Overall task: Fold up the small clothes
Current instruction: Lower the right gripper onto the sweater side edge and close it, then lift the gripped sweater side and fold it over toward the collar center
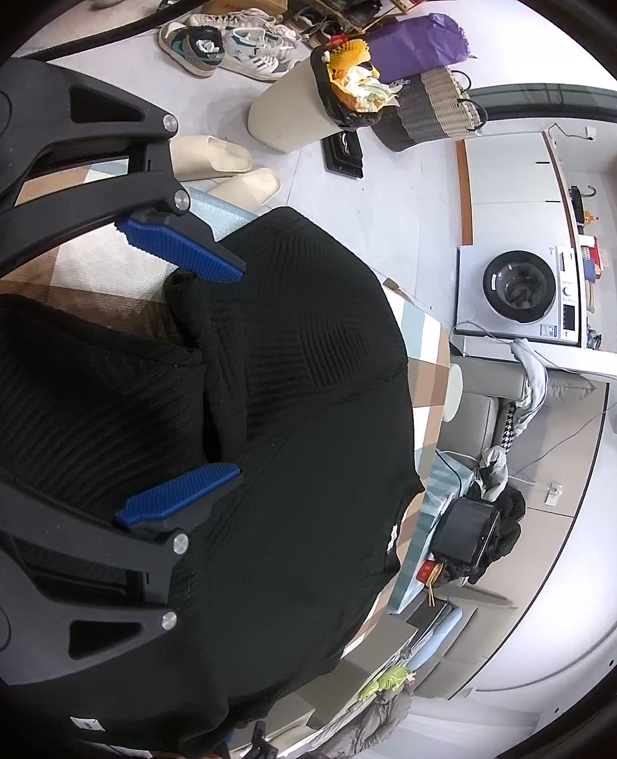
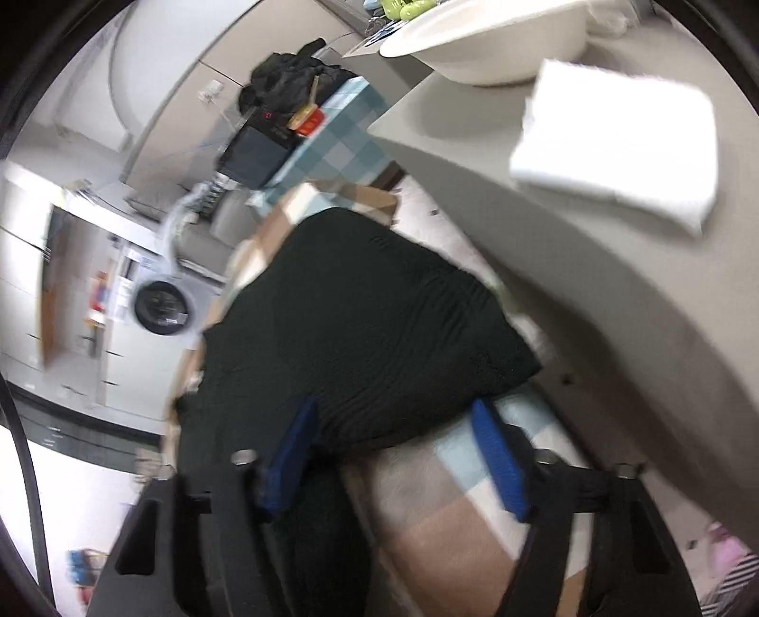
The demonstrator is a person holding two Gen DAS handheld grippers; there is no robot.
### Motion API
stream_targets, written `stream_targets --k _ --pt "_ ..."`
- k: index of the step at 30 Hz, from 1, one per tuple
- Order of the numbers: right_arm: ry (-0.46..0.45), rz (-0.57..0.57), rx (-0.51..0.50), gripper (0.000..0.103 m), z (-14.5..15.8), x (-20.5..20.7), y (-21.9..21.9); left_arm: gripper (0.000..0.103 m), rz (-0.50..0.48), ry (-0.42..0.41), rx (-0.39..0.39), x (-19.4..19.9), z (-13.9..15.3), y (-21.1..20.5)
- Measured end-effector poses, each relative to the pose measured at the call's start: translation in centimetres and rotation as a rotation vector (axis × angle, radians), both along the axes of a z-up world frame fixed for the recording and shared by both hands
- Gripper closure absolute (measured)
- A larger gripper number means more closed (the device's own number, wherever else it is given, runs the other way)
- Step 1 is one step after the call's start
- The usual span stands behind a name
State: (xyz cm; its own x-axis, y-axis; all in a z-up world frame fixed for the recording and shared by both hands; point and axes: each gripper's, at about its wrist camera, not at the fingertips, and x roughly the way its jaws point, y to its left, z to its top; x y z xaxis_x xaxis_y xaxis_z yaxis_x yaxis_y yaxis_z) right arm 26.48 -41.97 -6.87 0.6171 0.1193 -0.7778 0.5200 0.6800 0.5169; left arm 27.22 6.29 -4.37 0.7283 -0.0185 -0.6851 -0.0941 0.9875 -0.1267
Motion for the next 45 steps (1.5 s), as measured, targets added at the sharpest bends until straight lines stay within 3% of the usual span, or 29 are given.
stream_targets --k 4,6,13,17,22,26,28,31,32,34,38,39,45 --pt "0.034 -0.017 -0.029 0.076 0.0 0.8 -0.2 0.026 0.001 -0.003 0.001 0.2 -0.3 0.3" --pt "0.026 -0.015 -0.054 0.095 0.1 0.8 -0.1 0.026 0.002 -0.006 -0.004 0.5 -0.5 0.7" --pt "0.022 0.024 -0.213 0.098 2.9 1.1 2.2 0.026 -0.008 -0.033 0.014 -0.8 -0.1 1.5" --pt "-0.061 0.08 -0.312 0.098 6.4 1.4 4.3 0.026 -0.013 -0.054 0.007 -1.6 0.4 1.7" --pt "-0.229 0.353 -0.588 0.098 11.4 3.3 12.0 0.026 -0.024 -0.062 -0.025 -2.5 0.6 2.5" --pt "-0.334 0.653 -0.556 0.098 12.0 4.8 19.5 0.026 -0.027 -0.065 -0.038 -3.0 0.7 2.4" --pt "-0.278 0.84 -0.558 0.098 9.7 5.0 24.0 0.026 -0.032 -0.065 -0.048 -3.2 0.7 2.2" --pt "-0.133 0.97 -0.537 0.097 5.7 4.7 26.8 0.026 -0.041 -0.065 -0.046 -3.6 0.7 1.8" --pt "-0.069 0.959 -0.511 0.097 4.5 4.6 26.5 0.026 -0.042 -0.062 -0.044 -3.6 0.6 1.7" --pt "-0.04 0.904 -0.433 0.094 3.6 3.9 24.8 0.026 -0.044 -0.058 -0.046 -3.7 0.7 1.7" --pt "-0.064 0.714 -0.313 0.055 4.1 1.4 19.9 0.026 -0.044 -0.055 -0.049 -3.6 0.6 1.6" --pt "-0.081 0.656 -0.284 0.049 4.4 0.5 18.2 0.026 -0.044 -0.051 -0.051 -3.6 0.6 1.6" --pt "-0.128 0.424 -0.008 0.045 3.9 -1.2 10.7 0.026 -0.048 -0.038 -0.043 -2.7 0.8 1.3"
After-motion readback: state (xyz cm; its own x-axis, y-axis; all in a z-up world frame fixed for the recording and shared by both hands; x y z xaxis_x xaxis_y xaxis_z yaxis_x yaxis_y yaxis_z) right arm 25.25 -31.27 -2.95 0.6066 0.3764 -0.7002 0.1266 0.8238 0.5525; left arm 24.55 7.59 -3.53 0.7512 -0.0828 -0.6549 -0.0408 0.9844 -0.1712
